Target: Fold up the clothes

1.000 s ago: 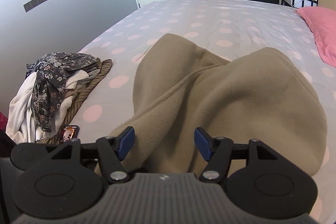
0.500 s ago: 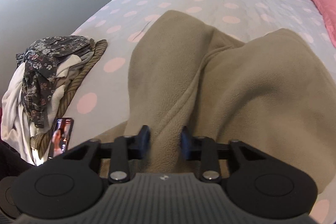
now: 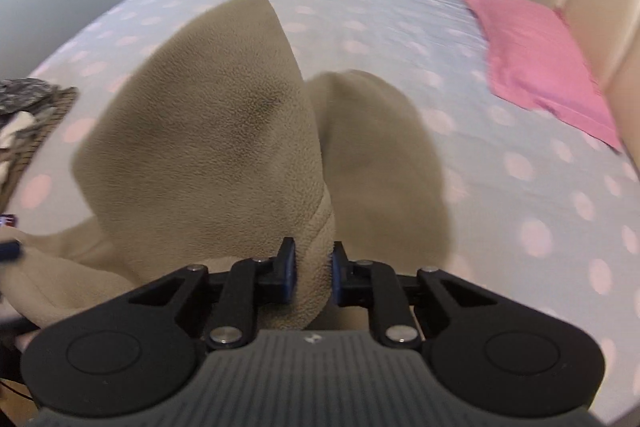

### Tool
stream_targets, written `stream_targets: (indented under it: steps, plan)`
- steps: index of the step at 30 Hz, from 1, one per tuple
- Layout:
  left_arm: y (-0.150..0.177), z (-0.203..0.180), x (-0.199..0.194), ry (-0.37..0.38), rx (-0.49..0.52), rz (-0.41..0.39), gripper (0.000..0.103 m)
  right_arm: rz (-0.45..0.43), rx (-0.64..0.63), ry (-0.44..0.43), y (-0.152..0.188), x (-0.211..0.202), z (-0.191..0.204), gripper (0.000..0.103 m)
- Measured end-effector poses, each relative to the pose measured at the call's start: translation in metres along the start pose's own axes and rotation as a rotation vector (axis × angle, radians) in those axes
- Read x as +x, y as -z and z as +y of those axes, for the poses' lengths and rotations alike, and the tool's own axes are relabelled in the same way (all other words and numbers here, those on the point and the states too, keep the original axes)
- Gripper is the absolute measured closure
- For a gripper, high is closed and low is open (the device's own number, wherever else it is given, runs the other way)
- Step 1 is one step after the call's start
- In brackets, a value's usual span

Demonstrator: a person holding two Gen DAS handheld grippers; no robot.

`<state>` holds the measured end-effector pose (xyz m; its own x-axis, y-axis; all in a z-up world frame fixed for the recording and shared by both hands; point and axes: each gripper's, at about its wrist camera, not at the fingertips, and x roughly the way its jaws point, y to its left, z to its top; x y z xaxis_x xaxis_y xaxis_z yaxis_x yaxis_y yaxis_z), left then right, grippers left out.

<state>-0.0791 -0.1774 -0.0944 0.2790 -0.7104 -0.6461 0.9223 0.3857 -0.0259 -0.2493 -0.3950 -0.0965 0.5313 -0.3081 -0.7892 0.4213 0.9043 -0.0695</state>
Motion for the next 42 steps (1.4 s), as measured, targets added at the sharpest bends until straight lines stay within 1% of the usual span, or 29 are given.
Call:
stream_targets:
  steps: [3,4,7,10,12,14,17,19,21,22,23,25,26,29,31,32,33,36,37,39,40,42]
  plan:
    - [-0.002,0.006,-0.003,0.026,-0.011,-0.005,0.04,0.052,0.04,0.077,0.021,-0.002,-0.037,0.085]
    - [-0.003,0.006,-0.003,0.049,-0.006,-0.007,0.04,0.068,0.054,0.103,0.028,-0.002,-0.049,0.086]
    - [-0.007,0.001,0.0,0.122,0.016,-0.004,0.04,0.121,0.112,0.143,0.049,-0.002,-0.076,0.086]
    - [-0.009,-0.007,-0.007,0.182,0.058,-0.014,0.04,0.174,0.154,0.182,0.065,0.003,-0.098,0.086]
    - [-0.004,-0.009,-0.018,0.235,0.058,-0.027,0.04,0.194,0.175,0.2,0.072,0.006,-0.108,0.086]
    - [-0.005,-0.004,-0.026,0.242,0.029,-0.023,0.04,0.212,0.163,0.216,0.076,0.01,-0.111,0.086]
    - [-0.007,0.006,-0.036,0.184,-0.005,-0.016,0.04,0.244,0.158,0.217,0.081,0.017,-0.119,0.086]
    - [-0.013,0.015,-0.035,0.165,-0.02,0.016,0.04,0.263,0.139,0.229,0.082,0.02,-0.124,0.086]
    - [-0.014,0.021,-0.033,0.117,-0.016,0.042,0.04,0.283,0.095,0.253,0.081,0.023,-0.127,0.086]
    - [-0.018,0.022,-0.031,0.1,-0.009,0.061,0.038,0.303,0.075,0.265,0.08,0.025,-0.13,0.086]
    - [-0.021,0.023,-0.028,0.084,-0.002,0.079,0.034,0.332,0.055,0.269,0.08,0.028,-0.131,0.085]
    - [-0.026,0.032,-0.019,0.09,-0.008,0.112,0.034,0.371,0.013,0.265,0.079,0.032,-0.131,0.085]
    - [-0.028,0.036,-0.015,0.093,-0.01,0.129,0.034,0.373,-0.005,0.255,0.077,0.032,-0.129,0.085]
    - [-0.037,0.046,-0.001,0.067,0.035,0.147,0.034,0.368,-0.037,0.218,0.071,0.027,-0.126,0.083]
    - [-0.042,0.048,0.009,0.06,0.059,0.16,0.034,0.367,-0.037,0.199,0.067,0.019,-0.129,0.072]
    - [-0.044,0.051,0.01,0.065,0.071,0.161,0.034,0.367,-0.041,0.194,0.065,0.015,-0.13,0.06]
    - [-0.047,0.054,0.011,0.069,0.083,0.161,0.034,0.366,-0.051,0.189,0.063,0.009,-0.131,0.058]
    - [-0.057,0.06,0.015,0.075,0.141,0.154,0.034,0.347,-0.046,0.154,0.053,-0.012,-0.136,0.057]
    - [-0.059,0.06,0.022,0.064,0.164,0.154,0.034,0.334,-0.057,0.16,0.05,-0.019,-0.138,0.057]
    - [-0.065,0.061,0.033,0.045,0.206,0.156,0.034,0.305,-0.091,0.168,0.037,-0.031,-0.137,0.053]
    - [-0.068,0.061,0.037,0.047,0.223,0.146,0.034,0.288,-0.107,0.17,0.029,-0.037,-0.136,0.053]
    - [-0.071,0.067,0.056,0.059,0.247,0.135,0.034,0.243,-0.128,0.168,0.012,-0.045,-0.135,0.046]
